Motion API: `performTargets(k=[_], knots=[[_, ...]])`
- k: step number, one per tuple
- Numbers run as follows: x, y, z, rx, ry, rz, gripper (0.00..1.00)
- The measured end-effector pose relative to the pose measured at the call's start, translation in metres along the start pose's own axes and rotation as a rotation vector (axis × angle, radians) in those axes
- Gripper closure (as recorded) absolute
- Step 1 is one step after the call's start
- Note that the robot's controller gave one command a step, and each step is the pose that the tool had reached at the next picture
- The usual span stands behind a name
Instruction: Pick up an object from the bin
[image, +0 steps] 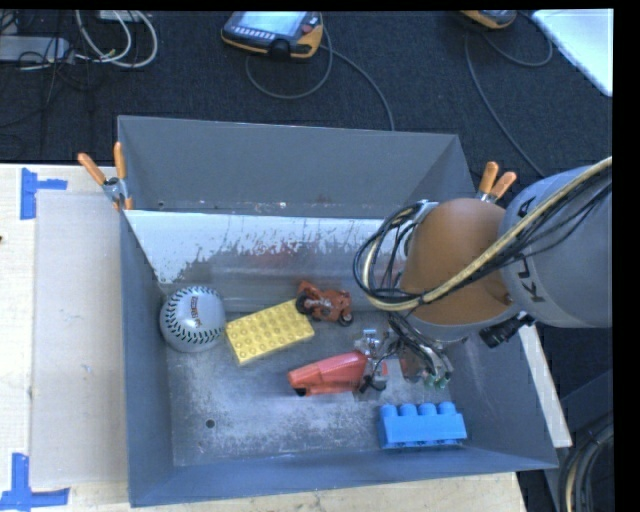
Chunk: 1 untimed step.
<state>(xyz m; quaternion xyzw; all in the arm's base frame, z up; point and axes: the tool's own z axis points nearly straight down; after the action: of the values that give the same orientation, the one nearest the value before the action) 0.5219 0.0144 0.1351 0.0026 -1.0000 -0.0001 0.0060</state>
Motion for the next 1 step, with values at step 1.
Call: performTargets(k=[1], knots=[[-0.0017, -0.0001, -0.0043, 0.000, -0.008, 0.000, 0.00]])
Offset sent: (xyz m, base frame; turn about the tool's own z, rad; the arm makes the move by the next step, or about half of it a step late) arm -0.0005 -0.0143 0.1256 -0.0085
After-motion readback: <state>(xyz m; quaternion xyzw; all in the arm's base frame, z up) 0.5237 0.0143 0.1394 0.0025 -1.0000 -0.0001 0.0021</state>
